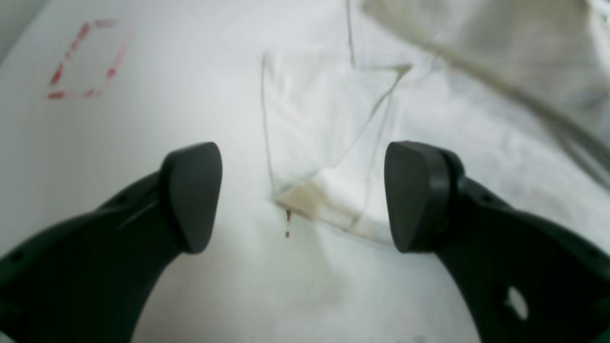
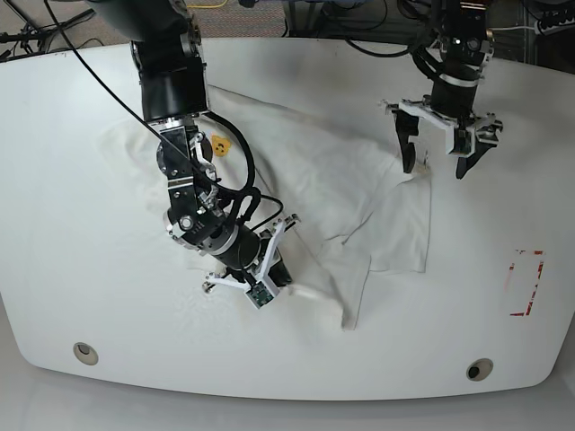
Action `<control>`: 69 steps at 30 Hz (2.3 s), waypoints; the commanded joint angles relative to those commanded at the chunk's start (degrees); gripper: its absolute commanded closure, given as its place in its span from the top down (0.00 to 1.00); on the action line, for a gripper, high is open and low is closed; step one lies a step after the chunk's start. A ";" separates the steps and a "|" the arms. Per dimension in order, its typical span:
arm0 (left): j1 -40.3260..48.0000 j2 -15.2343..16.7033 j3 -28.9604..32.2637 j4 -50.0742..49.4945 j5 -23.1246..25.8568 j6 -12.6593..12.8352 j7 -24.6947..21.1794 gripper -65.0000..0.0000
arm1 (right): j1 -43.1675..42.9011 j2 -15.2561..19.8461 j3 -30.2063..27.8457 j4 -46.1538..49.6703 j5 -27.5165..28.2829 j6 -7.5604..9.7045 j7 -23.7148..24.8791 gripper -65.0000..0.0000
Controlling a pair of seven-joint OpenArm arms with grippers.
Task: Fold the T-shirt properly
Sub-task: 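Lower the left gripper onto the shirt edge and pinch it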
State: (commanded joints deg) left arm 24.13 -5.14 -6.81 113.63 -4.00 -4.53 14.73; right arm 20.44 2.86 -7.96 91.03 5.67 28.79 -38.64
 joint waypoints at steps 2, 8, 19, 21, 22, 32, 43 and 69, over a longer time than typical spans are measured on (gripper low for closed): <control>-2.81 0.09 -0.97 -0.26 0.00 0.00 2.37 0.76 | -0.18 0.00 0.26 3.16 0.00 0.09 -1.58 0.00; -12.75 0.09 -1.85 -4.40 0.00 0.00 10.11 0.76 | -0.88 0.09 0.44 8.53 -0.09 0.09 -3.43 0.00; -26.81 0.00 -5.89 -23.38 0.00 -2.90 16.00 0.76 | -3.34 1.93 4.66 12.48 0.44 0.44 -1.05 0.00; -28.92 -0.09 -5.89 -27.69 -0.09 -4.04 15.82 0.76 | -4.22 2.02 5.89 13.19 0.44 0.53 -0.88 0.00; -29.63 -0.09 -5.89 -29.19 -0.09 -4.48 15.74 0.76 | -4.48 2.02 6.33 13.71 0.44 0.53 -0.88 0.00; -35.87 0.18 -5.80 -38.77 -0.09 -7.03 15.65 0.76 | -6.68 2.02 8.18 18.11 0.44 0.62 -0.88 0.00; -40.44 0.26 -5.54 -48.70 -0.09 -11.43 15.74 0.75 | -9.32 2.11 10.55 21.54 0.44 0.70 -0.79 0.00; -40.97 1.85 -1.58 -52.04 0.00 -16.70 15.91 0.16 | -14.77 1.58 18.55 24.62 0.44 2.37 -0.79 0.00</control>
State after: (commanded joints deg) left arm -16.84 -3.30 -8.40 61.58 -4.00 -21.23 30.64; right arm 5.67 4.44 10.59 115.65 6.11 31.16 -39.43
